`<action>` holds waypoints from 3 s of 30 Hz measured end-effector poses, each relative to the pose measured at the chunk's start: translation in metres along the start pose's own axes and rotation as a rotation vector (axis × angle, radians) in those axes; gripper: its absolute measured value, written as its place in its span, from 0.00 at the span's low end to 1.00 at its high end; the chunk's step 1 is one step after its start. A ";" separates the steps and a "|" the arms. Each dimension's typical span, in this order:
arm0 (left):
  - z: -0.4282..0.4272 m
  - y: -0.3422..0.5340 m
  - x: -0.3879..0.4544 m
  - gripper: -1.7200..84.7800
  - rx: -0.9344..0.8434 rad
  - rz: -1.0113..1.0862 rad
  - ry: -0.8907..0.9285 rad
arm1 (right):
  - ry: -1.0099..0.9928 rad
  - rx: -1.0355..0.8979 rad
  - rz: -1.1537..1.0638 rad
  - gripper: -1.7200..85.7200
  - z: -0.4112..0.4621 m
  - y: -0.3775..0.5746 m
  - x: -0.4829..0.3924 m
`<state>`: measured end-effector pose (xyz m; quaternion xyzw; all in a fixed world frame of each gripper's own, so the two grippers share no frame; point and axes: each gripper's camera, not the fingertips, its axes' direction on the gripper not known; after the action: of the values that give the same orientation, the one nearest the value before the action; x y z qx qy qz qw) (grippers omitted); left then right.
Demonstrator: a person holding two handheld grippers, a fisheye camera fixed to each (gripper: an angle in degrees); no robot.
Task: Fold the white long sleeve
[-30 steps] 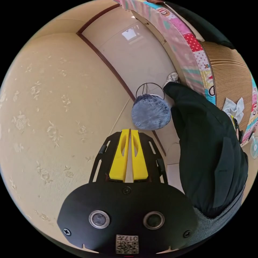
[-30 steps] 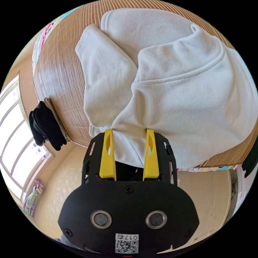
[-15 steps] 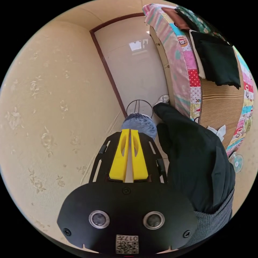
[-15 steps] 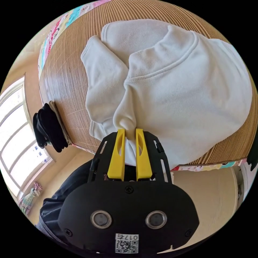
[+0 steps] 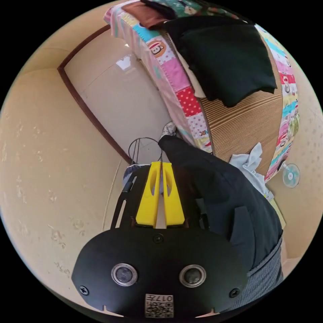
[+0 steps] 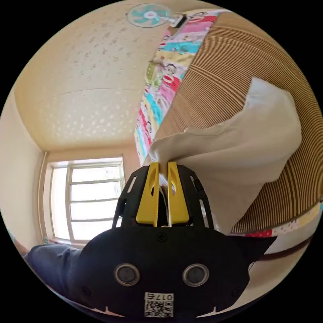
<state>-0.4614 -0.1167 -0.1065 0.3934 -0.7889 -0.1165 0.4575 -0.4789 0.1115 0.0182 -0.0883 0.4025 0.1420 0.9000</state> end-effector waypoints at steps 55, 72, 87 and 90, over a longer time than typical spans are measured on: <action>-0.013 0.359 0.311 0.11 -0.441 2.176 0.896 | -1.911 -0.497 -1.373 0.03 -0.035 0.399 -0.072; -0.214 0.393 0.155 0.06 0.879 1.804 1.017 | 0.270 -0.193 -1.139 0.06 -0.020 0.375 0.006; -0.168 0.543 0.164 0.06 1.109 1.849 0.907 | 0.153 -0.290 -1.050 0.09 0.077 0.375 0.139; -0.157 0.560 0.165 0.06 1.135 1.839 0.868 | 0.175 -0.499 -1.113 0.13 0.129 0.393 0.149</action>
<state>-0.6663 0.1621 0.3888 -0.1720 -0.4928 0.7737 0.3591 -0.4224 0.5448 -0.0256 -0.5043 0.3231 -0.2668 0.7550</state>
